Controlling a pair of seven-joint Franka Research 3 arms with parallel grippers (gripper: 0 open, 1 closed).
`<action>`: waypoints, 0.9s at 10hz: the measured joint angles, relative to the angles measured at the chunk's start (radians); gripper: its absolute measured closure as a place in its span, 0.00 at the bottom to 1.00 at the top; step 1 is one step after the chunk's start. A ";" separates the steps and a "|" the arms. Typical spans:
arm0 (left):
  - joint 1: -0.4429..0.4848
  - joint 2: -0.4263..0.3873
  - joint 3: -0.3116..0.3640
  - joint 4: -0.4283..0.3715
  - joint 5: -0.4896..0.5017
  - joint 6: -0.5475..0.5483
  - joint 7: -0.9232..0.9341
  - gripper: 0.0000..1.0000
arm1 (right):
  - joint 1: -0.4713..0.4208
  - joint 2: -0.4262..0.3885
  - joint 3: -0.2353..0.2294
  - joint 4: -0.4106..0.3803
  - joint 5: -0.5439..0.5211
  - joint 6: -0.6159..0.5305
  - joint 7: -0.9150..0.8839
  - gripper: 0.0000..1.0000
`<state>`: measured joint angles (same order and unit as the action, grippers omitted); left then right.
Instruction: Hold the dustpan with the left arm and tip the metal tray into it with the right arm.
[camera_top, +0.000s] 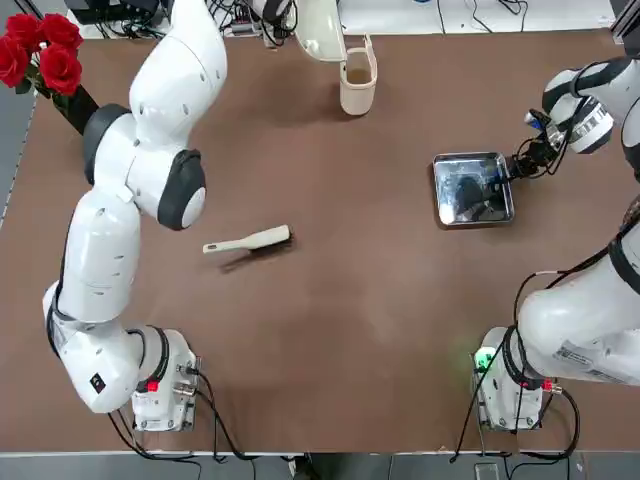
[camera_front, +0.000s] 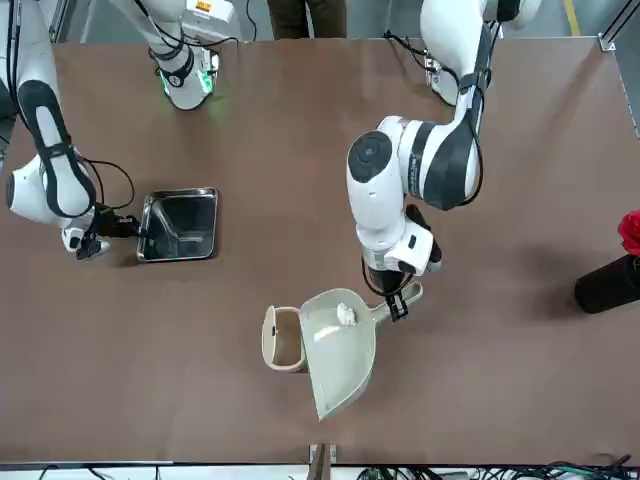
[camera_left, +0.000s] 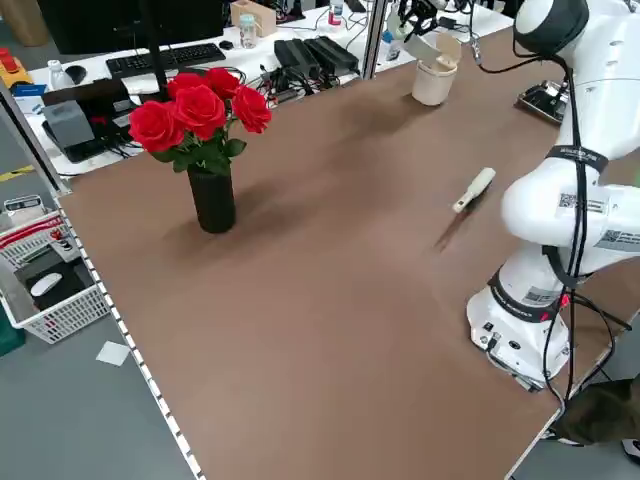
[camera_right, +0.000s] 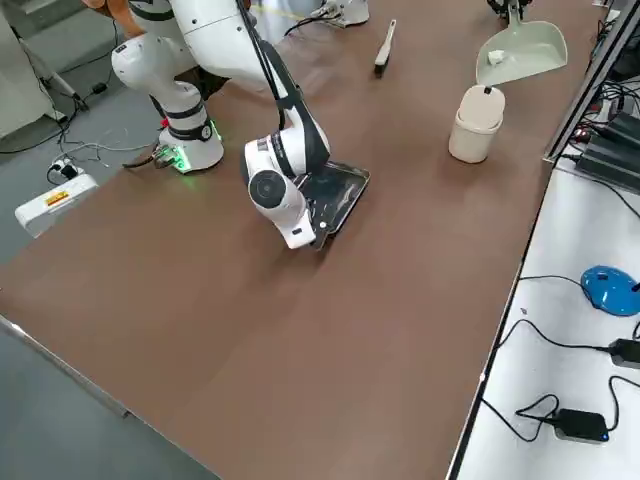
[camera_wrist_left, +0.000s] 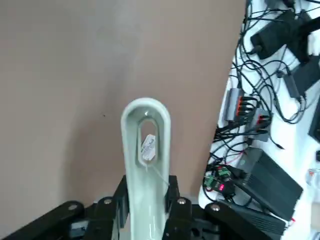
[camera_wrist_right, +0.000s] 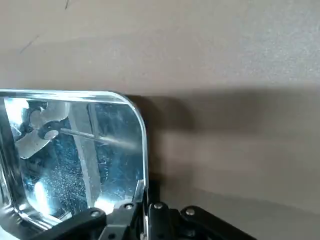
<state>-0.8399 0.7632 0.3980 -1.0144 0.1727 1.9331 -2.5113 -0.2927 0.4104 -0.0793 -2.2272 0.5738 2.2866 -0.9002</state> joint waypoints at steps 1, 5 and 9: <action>-0.007 0.005 0.001 0.000 0.034 0.008 -0.028 0.67 | 0.000 0.002 0.001 0.002 0.000 0.000 -0.004 0.95; -0.033 0.023 0.007 0.000 0.107 0.011 -0.043 0.67 | 0.002 0.015 0.005 0.030 0.002 0.000 -0.028 0.95; -0.062 0.031 0.011 0.000 0.143 0.017 -0.046 0.67 | 0.002 0.028 0.005 0.039 0.017 0.000 -0.041 0.95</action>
<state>-0.9018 0.7938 0.4088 -1.0145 0.3152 1.9497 -2.5577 -0.2908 0.4383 -0.0746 -2.1881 0.5908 2.2864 -0.9413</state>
